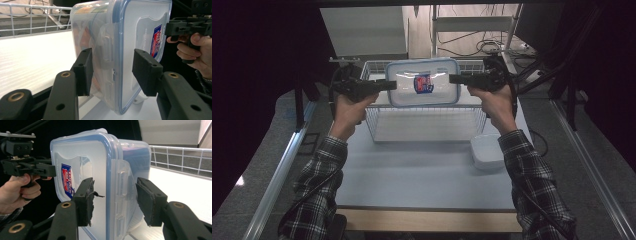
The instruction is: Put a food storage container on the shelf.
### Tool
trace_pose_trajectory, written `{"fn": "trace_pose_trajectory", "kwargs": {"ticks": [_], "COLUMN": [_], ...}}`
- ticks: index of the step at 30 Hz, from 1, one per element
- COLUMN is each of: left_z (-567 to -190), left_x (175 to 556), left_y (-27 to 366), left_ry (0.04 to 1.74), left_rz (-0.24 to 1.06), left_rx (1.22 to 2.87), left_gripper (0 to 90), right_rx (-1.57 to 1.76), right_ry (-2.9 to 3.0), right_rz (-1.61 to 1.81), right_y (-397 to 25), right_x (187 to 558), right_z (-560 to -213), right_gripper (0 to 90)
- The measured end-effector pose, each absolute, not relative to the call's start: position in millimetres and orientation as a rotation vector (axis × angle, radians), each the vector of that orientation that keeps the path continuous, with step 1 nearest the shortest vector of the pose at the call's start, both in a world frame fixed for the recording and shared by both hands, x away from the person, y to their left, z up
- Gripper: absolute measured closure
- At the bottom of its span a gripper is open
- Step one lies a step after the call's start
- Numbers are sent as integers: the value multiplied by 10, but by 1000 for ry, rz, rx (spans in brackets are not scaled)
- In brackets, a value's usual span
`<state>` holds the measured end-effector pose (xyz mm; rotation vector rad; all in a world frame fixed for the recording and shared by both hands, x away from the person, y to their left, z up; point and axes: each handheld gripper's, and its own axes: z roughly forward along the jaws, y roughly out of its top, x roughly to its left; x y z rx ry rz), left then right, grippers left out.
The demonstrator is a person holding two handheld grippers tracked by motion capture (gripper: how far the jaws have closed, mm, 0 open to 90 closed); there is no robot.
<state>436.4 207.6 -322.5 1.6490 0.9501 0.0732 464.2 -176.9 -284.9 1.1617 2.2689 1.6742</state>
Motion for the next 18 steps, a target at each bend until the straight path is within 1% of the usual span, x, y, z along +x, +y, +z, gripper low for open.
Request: {"fn": "trace_pose_trajectory", "kwargs": {"ticks": [9,18], "left_z": [-3226,-3258], "left_x": [4420,4476], "left_y": [2065,2054], "left_ry": [958,983], "left_rz": [95,95], "left_rx": [1636,1600], "left_gripper": [511,489], "right_rx": [1204,1199], "right_ry": [2273,2245], "right_rz": [1671,1617], "right_y": [-1769,-1730], "right_x": [4741,4771], "right_z": [-2945,-2930], "right_gripper": [478,464]}}
